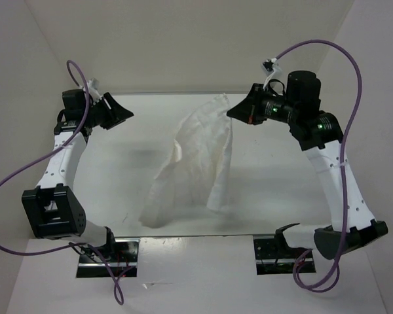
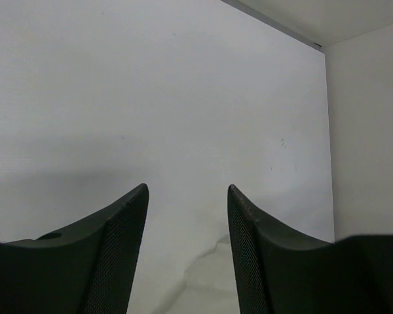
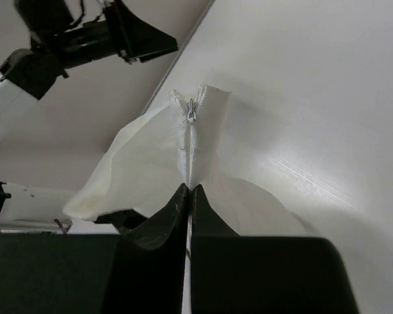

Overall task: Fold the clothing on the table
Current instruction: Flatten the skirt out

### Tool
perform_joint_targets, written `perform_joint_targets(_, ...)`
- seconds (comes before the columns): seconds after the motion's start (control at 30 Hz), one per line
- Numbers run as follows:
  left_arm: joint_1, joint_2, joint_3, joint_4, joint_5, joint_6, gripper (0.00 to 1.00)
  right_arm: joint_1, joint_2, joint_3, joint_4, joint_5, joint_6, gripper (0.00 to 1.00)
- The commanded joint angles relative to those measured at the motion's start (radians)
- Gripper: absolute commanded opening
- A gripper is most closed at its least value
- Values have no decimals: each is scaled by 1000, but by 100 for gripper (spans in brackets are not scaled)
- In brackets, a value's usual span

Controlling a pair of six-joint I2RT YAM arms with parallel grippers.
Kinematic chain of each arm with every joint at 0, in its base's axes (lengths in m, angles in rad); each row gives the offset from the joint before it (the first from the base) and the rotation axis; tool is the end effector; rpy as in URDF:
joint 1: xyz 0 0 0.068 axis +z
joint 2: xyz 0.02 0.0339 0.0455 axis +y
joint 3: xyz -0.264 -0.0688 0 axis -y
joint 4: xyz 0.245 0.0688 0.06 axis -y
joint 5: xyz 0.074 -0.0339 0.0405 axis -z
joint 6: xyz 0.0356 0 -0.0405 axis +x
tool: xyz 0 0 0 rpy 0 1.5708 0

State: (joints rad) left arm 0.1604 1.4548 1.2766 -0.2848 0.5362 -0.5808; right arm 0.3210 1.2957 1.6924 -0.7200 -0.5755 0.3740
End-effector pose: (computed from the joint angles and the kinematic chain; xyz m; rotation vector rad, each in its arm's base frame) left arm 0.3334 0.0355 0.3446 -0.4134 2.0157 -0.8068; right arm 0.2307 0.0971 0.4846 -0.3590 1.9362 1.0080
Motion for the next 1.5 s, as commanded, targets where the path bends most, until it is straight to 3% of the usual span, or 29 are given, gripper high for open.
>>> perform_joint_targets(0.0,-2,-16,-8,19,54,-7,59,-91,132,-134,86,-34,69,0)
perform_joint_targets(0.13,-2,5,-42,45,102,-16,59,-154,233,-242,137,8,107,0)
perform_joint_targets(0.37,-93,105,-56,19,139,48,61,-275,522,-295,197,311,226,0)
perform_joint_targets(0.43,-131,150,-33,0,189,128,61,-275,579,-284,186,325,226,0)
perform_joint_targets(0.53,-299,251,86,-179,182,342,62,-263,588,-284,186,345,226,0)
perform_joint_targets(0.63,-438,274,167,-241,47,465,62,-263,588,-284,186,335,217,0)
perform_joint_targets(0.77,-681,311,167,-159,-329,594,62,-263,588,-295,186,313,207,0)
perform_joint_targets(0.9,-813,348,193,-88,-510,729,63,-263,579,-315,195,302,207,0)
perform_joint_targets(1.2,-897,452,282,-47,-578,835,63,-263,559,-324,195,302,207,0)
perform_joint_targets(1.47,-915,504,339,-102,-441,858,60,-263,568,-324,186,302,198,0)
